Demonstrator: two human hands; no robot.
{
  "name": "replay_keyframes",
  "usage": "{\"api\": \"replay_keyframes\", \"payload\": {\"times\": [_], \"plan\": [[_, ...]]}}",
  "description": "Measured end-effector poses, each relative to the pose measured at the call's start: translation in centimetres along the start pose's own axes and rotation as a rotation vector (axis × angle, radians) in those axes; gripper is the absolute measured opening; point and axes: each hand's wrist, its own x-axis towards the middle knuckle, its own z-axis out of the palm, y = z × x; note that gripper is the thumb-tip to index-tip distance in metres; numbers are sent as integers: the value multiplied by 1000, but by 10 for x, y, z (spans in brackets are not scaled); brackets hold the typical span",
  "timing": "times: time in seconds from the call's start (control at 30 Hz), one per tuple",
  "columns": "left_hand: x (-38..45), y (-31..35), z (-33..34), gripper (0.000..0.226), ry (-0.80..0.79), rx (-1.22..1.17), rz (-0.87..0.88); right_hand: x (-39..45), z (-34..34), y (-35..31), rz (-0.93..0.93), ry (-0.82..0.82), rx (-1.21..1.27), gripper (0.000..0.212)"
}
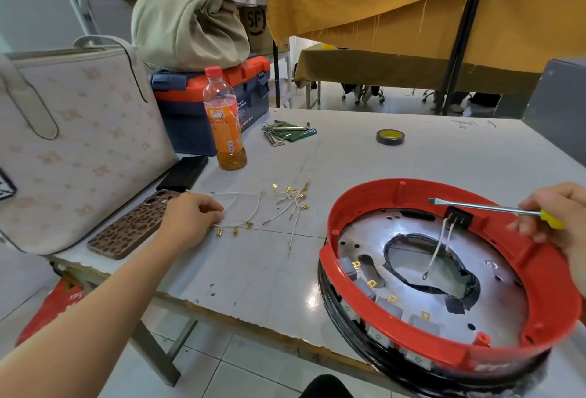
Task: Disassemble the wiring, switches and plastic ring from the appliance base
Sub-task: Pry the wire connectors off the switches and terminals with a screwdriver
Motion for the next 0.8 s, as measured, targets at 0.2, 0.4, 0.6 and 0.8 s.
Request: {"api": "replay_keyframes", "payload": {"times": [0.2, 0.4, 0.6, 0.8], "plan": [[5, 7, 0, 9, -42, 66, 49, -1, -1, 3, -17, -11, 0, 37], [9, 19, 1, 15, -133, 19, 67, -4, 1, 1, -79, -15, -4, 29], [2, 40, -2, 15, -74, -5, 104, -6, 3, 0, -38, -6, 50, 26], [-33, 131, 14, 18, -120, 11, 469, -12, 8, -8, -20, 62, 67, 26]]}}
